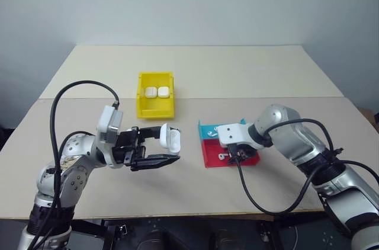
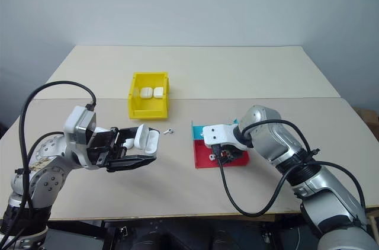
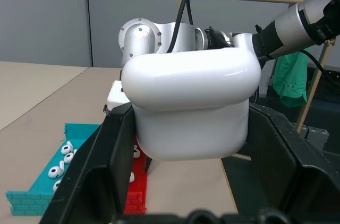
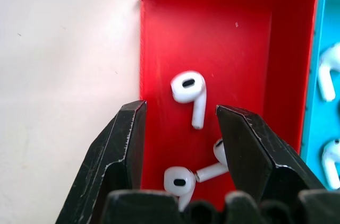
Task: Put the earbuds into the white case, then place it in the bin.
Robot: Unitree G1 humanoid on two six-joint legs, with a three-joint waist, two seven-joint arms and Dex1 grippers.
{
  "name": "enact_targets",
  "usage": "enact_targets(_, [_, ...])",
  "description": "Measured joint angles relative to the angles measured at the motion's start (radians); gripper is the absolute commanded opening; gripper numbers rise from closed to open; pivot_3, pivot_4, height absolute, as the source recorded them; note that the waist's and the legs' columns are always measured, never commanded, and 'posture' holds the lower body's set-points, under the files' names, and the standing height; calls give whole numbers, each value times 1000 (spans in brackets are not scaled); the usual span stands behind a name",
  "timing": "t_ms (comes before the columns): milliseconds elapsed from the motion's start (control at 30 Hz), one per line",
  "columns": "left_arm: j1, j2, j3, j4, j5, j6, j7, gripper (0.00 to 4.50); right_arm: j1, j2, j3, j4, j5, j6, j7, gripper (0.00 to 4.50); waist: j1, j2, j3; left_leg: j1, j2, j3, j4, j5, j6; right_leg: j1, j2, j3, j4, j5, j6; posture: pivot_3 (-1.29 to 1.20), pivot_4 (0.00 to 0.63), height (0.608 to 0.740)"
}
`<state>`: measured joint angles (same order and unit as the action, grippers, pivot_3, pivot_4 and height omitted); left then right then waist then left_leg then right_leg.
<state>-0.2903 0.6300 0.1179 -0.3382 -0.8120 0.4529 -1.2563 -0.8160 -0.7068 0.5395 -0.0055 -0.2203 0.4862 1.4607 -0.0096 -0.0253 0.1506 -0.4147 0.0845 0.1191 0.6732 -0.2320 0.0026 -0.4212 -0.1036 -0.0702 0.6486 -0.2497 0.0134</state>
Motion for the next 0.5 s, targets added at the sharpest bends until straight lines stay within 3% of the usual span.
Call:
enact_targets(400, [19, 0, 0, -4, 7, -13, 11, 2851, -3, 31, 22, 51, -12, -50, -32, 2549, 0, 0, 0, 0, 0, 0, 0, 0, 0, 0, 0, 0, 0, 0, 0, 0, 150, 740])
enact_targets(500, [21, 0, 1, -9, 7, -13, 14, 2851, -3, 31, 26, 57, -12, -68, -31, 1971, 0, 0, 0, 0, 0, 0, 0, 0, 0, 0, 0, 0, 0, 0, 0, 0, 150, 740])
